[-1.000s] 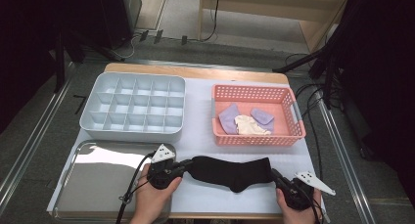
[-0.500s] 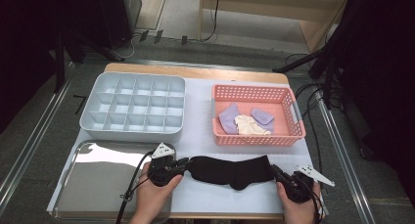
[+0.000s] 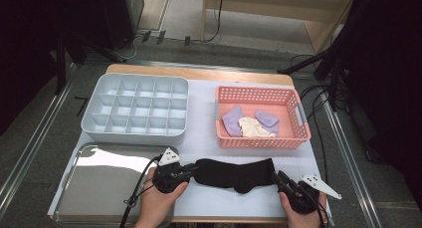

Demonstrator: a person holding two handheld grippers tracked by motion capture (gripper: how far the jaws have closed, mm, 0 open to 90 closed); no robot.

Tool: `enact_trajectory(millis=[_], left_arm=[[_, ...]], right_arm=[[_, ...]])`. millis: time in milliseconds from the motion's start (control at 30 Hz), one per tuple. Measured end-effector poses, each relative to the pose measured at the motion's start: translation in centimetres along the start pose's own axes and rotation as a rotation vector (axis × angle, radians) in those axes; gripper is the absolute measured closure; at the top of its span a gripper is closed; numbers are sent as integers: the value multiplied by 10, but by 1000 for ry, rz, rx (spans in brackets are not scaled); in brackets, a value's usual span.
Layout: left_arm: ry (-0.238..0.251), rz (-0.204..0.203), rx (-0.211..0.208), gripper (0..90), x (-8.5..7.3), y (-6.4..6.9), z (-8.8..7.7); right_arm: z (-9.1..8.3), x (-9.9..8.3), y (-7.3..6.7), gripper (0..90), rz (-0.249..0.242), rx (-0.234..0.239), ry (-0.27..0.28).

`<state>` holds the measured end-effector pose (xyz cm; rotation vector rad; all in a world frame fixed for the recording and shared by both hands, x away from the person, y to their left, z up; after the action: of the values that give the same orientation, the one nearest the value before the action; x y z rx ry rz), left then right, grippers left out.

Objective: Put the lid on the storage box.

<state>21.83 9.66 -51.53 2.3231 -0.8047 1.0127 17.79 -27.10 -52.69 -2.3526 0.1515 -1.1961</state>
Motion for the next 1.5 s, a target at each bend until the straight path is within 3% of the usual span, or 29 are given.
enact_trajectory(millis=[133,200,300,367,433,500,567,700,767,867,933,1167,1267,1333,1367,1433,1500], left_arm=[[-1,0,-5,814,-1,0,2],[0,1,-9,805,-1,0,1],[1,-26,-23,713,-1,-3,2],[-16,-39,-34,626,-2,-4,4],[-42,-35,-52,574,-2,-1,7],[-43,-26,-43,542,-1,3,9],[-54,-3,-33,538,0,9,12],[-64,33,3,579,1,14,13],[-73,43,8,649,0,16,14],[-90,68,-4,765,0,18,15],[-83,57,-16,822,0,18,14],[-84,42,-32,847,-2,17,11],[-89,39,-40,842,-2,18,11],[-76,19,-36,796,-3,16,10],[-66,12,-29,721,-3,15,10],[-30,-6,-38,617,-2,13,5],[-2,-6,-40,605,-1,12,1]], right_arm=[[5,-5,-3,815,-22,-19,-26],[3,-3,-4,802,-23,-16,-14],[-2,1,2,782,29,-9,15],[-2,2,11,797,62,-59,19],[1,-1,17,800,79,-89,-11],[5,-3,20,781,70,-81,-30],[4,-2,18,726,62,-39,-26],[6,-5,14,708,46,-17,-44],[6,-7,11,719,32,-9,-56],[7,-9,8,814,-4,-48,-54],[7,-9,8,851,1,-48,-61],[1,-4,15,881,19,-67,-49],[3,-3,19,852,23,-47,-64],[0,-1,19,772,29,-54,-39],[-5,0,18,772,35,-50,-6],[-13,3,15,769,40,-11,29],[-17,2,10,757,14,10,30]])
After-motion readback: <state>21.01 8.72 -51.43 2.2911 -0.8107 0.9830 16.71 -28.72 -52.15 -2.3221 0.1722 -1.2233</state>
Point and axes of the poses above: each handheld gripper's, and its own axes: z roughly forward along the jaws, x roughly out of its top, y roughly to its right, the point moved 1 cm from there along z, roughly forward along the jaws, and after that the axes turned 11 degrees about z, right-handed, at the moved point
